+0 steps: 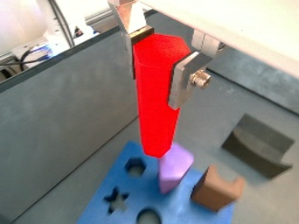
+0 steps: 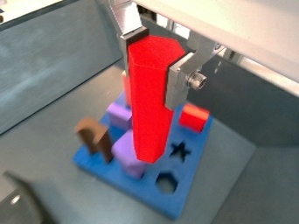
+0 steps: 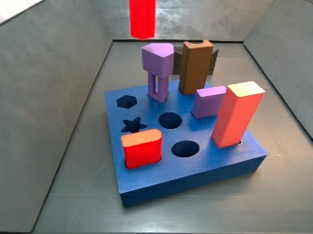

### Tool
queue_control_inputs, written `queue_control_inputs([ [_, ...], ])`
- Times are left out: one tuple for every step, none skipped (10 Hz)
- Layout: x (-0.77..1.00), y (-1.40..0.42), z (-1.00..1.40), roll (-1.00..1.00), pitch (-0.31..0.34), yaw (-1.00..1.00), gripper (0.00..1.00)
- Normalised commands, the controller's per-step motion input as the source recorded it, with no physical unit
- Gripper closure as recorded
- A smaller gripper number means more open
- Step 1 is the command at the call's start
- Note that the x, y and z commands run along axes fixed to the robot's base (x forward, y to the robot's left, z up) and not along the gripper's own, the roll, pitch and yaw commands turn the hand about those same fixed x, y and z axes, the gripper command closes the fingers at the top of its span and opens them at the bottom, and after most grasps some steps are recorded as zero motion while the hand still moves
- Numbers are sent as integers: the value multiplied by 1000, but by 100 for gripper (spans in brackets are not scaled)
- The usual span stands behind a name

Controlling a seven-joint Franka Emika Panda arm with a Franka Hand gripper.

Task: Pick up the hexagon object. Move up. Move to above the board. Insert the hexagon object.
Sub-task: Move to above the board, then insert the hexagon object.

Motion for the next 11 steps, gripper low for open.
queue_control_inputs([
  [161, -282, 21, 58, 133, 8, 100],
  [-249, 0, -263, 56, 0, 80, 100],
  [-406, 0, -331, 76, -4, 106, 100],
  [-426, 3, -366, 46, -14, 137, 100],
  [-360, 23, -423, 54, -23, 237, 100],
  [-189, 63, -614, 83, -43, 423, 100],
  [-31, 286, -949, 0, -86, 657, 100],
  [-20, 343, -1000, 0, -66, 743, 100],
  [-34, 294, -1000, -7, -30, 777, 100],
  [-117, 69, -883, -59, -29, 669, 100],
  [-306, -106, -746, -157, -20, 369, 100],
])
